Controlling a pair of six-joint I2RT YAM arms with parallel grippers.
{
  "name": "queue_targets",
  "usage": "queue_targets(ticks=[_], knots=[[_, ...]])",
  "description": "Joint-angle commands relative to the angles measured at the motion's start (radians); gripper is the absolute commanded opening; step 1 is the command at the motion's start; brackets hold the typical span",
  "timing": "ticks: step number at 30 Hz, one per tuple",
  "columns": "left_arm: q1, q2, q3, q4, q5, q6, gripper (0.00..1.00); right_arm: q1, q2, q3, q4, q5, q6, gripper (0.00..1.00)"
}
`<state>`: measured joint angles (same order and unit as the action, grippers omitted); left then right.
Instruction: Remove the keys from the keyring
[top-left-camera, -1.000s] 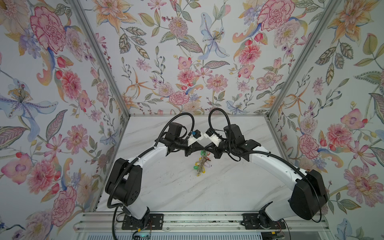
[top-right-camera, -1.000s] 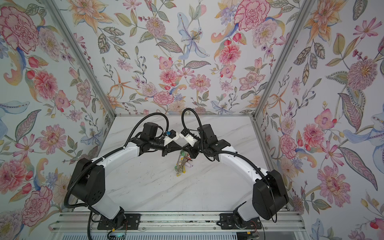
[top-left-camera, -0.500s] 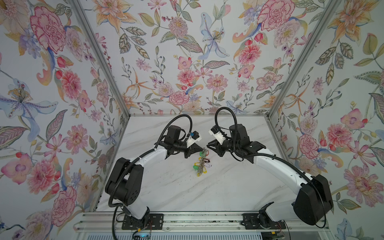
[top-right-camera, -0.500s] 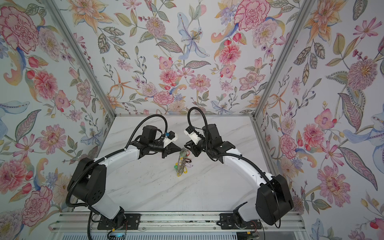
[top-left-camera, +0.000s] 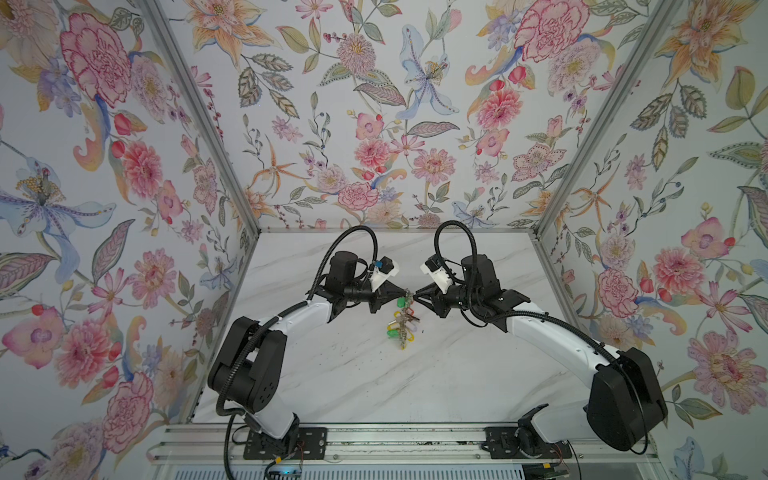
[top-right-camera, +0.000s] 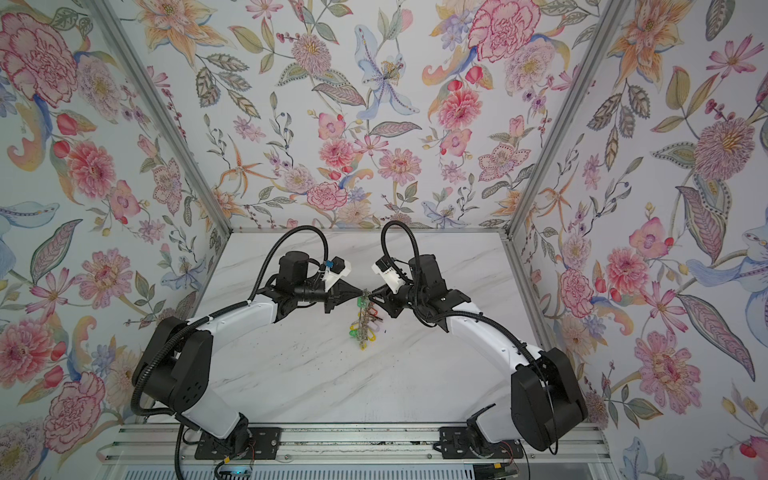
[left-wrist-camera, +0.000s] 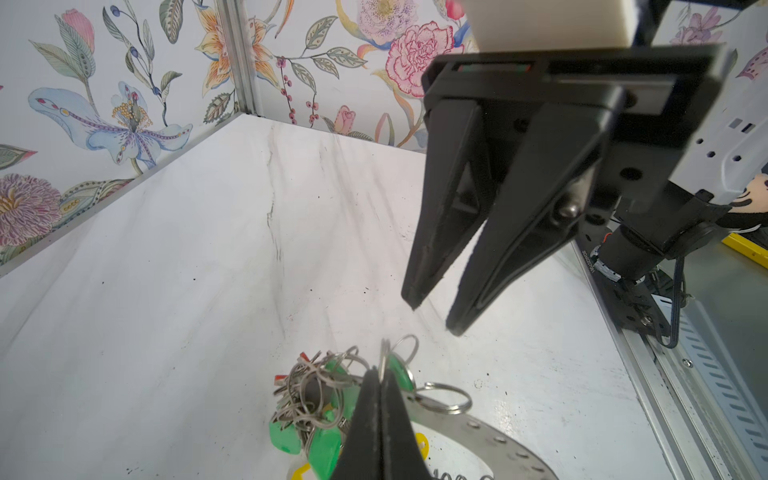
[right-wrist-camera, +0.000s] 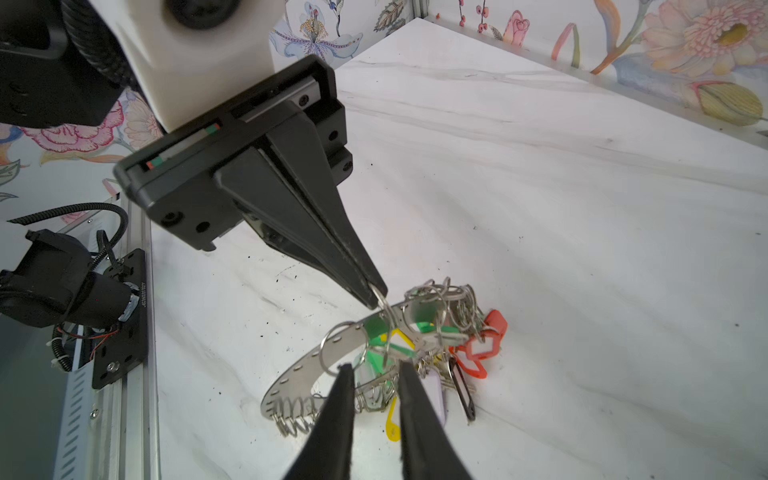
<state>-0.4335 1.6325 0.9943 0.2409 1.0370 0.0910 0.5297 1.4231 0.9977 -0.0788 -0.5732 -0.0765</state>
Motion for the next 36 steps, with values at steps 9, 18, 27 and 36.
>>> queue_targets(ticks=[9,18,27,36], knots=[[0.009,-0.091,-0.051,0.148,0.048,-0.078,0.0,0.007,0.05,0.03,0.06,-0.059,0.022,0.08],[0.007,-0.079,-0.149,0.567,0.009,-0.356,0.0,0.018,0.03,-0.007,0.089,-0.043,0.039,0.01],[-0.078,0.031,-0.229,1.031,-0.126,-0.634,0.0,0.066,0.053,-0.009,0.166,-0.015,0.075,0.0],[-0.155,0.104,-0.191,1.041,-0.198,-0.626,0.0,0.085,0.006,-0.021,0.2,-0.003,0.062,0.0]])
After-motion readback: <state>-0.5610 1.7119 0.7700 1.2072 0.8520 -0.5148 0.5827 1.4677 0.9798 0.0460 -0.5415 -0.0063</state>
